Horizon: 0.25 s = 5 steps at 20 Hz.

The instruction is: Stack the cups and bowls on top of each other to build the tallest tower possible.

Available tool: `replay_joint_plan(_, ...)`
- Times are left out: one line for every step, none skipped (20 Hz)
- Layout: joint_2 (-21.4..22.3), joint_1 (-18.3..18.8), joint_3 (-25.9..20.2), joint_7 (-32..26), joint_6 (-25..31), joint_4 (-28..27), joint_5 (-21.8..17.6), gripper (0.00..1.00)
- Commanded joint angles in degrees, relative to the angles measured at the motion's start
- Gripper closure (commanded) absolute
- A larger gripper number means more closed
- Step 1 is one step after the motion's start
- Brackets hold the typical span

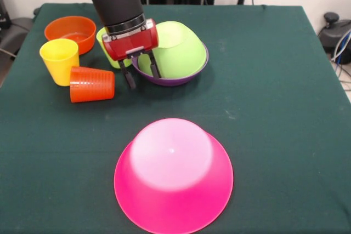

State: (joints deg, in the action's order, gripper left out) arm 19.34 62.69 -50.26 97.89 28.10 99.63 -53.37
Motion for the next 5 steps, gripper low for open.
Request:
replay_joint_plan(1.64,-0.51,0.55,-10.21,1.46,3.35,-1.12,0.0)
replay_joint_plan(2.39,-0.49,0.47,-9.55,1.54,4.13,-0.83,0.0)
replay_joint_plan(3.23,-0.59,0.52,-8.49,1.16,5.08,-0.83,0.0)
replay_joint_plan(3.18,-0.54,0.48,-8.37,1.29,5.37,-0.65,0.0)
replay_joint_plan(2.88,-0.57,0.47,-8.13,1.41,5.6,-0.38,0.0)
